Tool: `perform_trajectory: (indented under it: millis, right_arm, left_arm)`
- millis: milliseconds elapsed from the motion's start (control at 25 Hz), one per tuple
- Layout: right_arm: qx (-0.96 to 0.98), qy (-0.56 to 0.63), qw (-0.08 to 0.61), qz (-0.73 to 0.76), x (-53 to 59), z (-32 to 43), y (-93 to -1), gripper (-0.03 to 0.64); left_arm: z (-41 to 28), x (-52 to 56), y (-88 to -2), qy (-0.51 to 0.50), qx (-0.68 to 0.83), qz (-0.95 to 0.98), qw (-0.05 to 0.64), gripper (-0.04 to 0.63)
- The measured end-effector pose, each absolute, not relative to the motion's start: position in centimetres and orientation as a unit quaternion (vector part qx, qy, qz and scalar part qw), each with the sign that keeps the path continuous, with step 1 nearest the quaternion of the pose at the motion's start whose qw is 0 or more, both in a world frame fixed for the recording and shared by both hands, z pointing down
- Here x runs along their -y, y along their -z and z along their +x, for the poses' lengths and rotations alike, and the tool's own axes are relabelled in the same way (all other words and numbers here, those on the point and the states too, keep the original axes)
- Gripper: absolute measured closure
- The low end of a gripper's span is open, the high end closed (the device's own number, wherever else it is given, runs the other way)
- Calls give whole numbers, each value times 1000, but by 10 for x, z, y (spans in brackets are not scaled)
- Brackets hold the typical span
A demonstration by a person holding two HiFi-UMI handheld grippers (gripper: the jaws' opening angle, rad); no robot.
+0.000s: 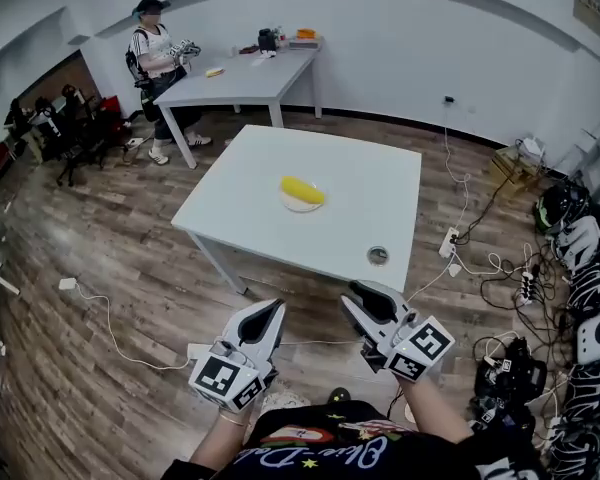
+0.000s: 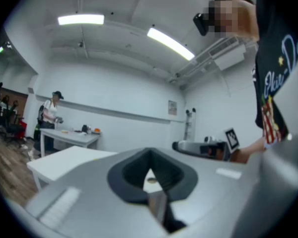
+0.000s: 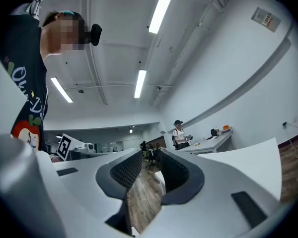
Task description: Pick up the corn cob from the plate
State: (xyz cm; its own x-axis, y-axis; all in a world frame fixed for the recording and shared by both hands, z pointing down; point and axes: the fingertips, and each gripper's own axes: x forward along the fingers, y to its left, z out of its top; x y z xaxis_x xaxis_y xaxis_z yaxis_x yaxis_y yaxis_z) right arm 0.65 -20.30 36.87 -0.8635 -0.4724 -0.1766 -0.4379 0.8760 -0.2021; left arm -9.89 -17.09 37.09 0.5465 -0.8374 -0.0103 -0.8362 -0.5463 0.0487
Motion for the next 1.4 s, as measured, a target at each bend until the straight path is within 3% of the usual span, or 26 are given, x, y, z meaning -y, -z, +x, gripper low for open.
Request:
perform_trajectory:
  millis: [240, 400, 680, 880, 1080, 1400]
  right_arm:
    - [-976, 4, 14, -215, 308, -49, -385, 419]
    - [-973, -25, -23, -227, 402, -95, -391, 388]
    - [-962, 2, -84, -258, 541, -162, -427, 368]
    - [-948, 21, -208, -240, 611, -191, -500, 357]
    - [-920, 47, -335, -196, 648, -197, -567, 350]
    - [-892, 69, -416, -164, 662, -194, -621, 348]
  left_arm:
    - [-143, 277, -381, 30, 478, 878, 30, 598]
    - [-175, 365, -382, 38, 460, 887, 18, 598]
    - [-218, 488, -389, 17, 400, 916, 24, 598]
    - [-231, 535, -403, 10, 398, 915, 58, 598]
    - [-244, 551, -404, 6, 420, 905, 69, 598]
    - [-269, 559, -405, 11, 463, 882, 80, 598]
